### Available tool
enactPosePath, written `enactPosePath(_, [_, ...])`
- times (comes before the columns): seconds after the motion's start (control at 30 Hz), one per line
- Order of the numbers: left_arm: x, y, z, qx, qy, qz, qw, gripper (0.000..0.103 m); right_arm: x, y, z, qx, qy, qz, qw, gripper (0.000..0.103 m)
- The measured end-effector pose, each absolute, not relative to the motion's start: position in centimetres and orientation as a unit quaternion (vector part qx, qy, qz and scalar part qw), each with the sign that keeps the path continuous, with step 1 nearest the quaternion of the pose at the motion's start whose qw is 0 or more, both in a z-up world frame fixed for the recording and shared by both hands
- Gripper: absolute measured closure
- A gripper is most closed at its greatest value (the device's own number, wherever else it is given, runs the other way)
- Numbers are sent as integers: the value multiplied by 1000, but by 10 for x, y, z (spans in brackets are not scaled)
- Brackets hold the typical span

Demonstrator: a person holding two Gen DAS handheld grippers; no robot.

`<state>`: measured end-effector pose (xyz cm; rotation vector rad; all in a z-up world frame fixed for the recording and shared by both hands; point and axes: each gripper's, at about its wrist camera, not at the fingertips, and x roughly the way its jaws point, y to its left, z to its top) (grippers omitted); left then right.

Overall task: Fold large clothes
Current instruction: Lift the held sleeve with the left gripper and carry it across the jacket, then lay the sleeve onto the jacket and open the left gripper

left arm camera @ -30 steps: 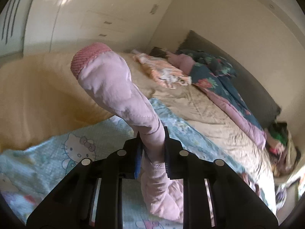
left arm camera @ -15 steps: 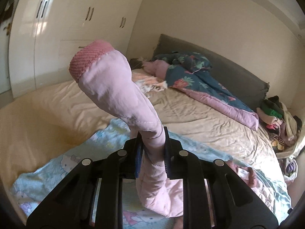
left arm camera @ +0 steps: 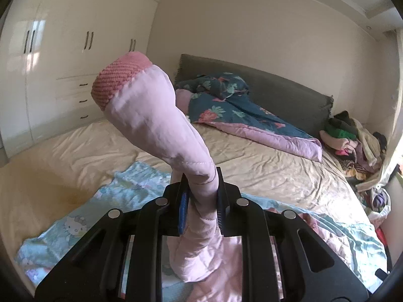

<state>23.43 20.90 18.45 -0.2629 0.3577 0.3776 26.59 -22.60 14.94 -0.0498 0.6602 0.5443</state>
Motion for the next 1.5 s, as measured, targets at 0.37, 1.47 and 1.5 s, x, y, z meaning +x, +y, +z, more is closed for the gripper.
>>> enactPosePath(0.37, [252,135,194,-86,181,149,968,92,278,-278,144,0,310,235,921,4])
enactPosePath(1.47, [307,-80,52,70,294,-14,953,92,314,-420,89,105,340,92,930,4])
enactPosePath(1.5, [307,-83,48,74,297,-15,952,92,316,-423,87,110,342,90,929,4])
